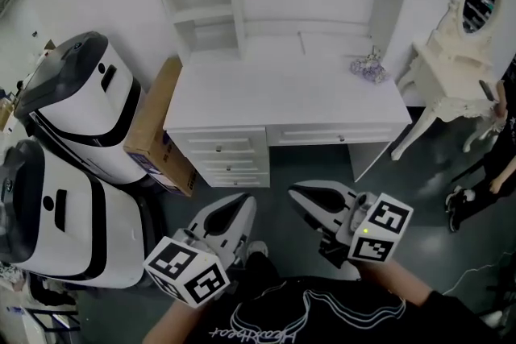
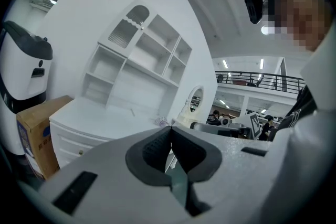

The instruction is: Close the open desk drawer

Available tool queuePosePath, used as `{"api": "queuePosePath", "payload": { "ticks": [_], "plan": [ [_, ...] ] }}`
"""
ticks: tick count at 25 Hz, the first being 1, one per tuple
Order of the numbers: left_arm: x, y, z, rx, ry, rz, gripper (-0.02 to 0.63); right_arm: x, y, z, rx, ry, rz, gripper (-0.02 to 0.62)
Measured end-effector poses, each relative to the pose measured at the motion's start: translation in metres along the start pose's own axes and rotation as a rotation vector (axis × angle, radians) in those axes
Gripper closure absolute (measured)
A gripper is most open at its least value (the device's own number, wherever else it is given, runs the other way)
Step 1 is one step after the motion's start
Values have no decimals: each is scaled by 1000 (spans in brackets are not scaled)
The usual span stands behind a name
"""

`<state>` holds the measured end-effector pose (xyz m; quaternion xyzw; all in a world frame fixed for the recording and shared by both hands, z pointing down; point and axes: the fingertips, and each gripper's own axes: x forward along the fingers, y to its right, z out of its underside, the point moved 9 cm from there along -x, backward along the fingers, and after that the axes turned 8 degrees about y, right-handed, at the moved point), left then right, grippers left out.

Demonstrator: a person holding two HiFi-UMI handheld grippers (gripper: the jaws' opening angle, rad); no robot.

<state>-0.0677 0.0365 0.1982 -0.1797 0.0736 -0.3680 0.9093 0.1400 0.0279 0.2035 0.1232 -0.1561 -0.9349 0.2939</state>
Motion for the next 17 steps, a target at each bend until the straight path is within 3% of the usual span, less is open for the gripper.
{"api": "queuePosePath", "payload": {
  "ticks": [7, 17],
  "plan": [
    [-5, 21, -4, 106, 6, -10, 601, -5, -13, -4, -41, -4, -30, 590],
    [-15, 51, -4, 132, 10, -25, 601, -24, -30, -10, -50, 15, -66, 591]
  ]
}}
